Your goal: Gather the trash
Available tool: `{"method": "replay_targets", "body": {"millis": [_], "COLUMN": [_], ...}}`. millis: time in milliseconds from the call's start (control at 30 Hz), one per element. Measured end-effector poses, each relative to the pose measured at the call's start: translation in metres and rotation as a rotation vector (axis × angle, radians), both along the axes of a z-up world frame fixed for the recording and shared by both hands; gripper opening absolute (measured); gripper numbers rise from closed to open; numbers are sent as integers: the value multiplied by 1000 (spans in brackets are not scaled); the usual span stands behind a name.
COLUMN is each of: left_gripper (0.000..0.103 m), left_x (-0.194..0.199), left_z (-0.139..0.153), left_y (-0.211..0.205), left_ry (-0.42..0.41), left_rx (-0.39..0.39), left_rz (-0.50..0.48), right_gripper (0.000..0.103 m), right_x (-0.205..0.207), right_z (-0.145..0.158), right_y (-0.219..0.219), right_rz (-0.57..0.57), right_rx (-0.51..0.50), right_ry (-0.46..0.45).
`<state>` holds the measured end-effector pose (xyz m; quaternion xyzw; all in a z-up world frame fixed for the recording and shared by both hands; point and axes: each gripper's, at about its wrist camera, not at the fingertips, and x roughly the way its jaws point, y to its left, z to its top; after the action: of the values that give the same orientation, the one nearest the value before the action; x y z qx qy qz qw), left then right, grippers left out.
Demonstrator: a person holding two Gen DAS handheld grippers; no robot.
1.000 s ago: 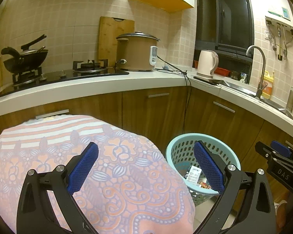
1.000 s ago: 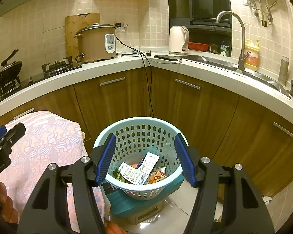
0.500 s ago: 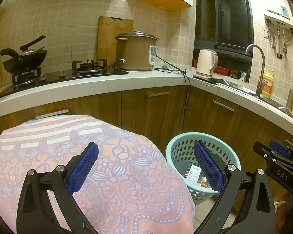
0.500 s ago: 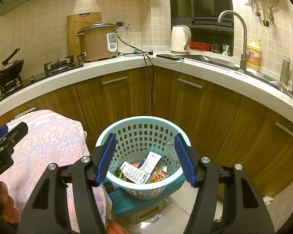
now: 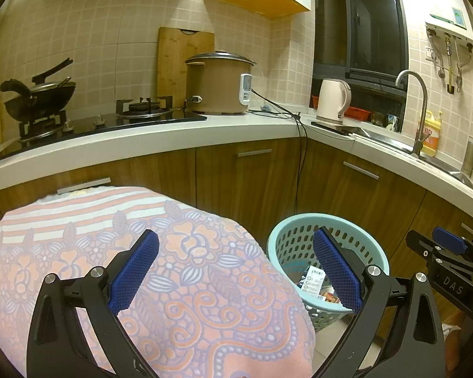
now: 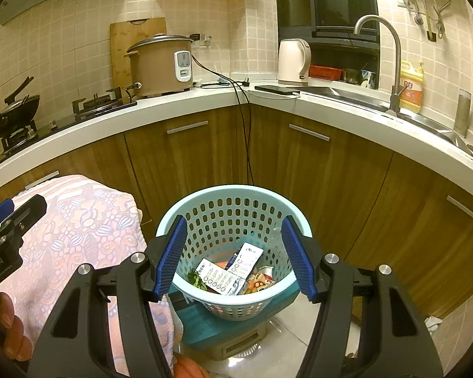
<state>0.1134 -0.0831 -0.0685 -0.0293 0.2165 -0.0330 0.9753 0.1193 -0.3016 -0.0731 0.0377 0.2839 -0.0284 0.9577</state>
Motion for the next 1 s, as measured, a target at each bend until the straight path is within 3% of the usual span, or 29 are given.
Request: {"method": "replay_targets", "body": {"millis": [700, 1000], "left_gripper": [95, 95], "left_x": [2, -8], "left_z": [2, 12], "left_y": [5, -3], "left_ry": [-10, -73], "left_rx": [35, 84], "left_rz": [1, 8], "right_gripper": [59, 59], "right_x": [-1, -4], "right_z": [0, 3], "right_y": [-2, 3], "right_rz": [4, 20], "right_rx": [11, 7], "right_ry": [-2, -4]}}
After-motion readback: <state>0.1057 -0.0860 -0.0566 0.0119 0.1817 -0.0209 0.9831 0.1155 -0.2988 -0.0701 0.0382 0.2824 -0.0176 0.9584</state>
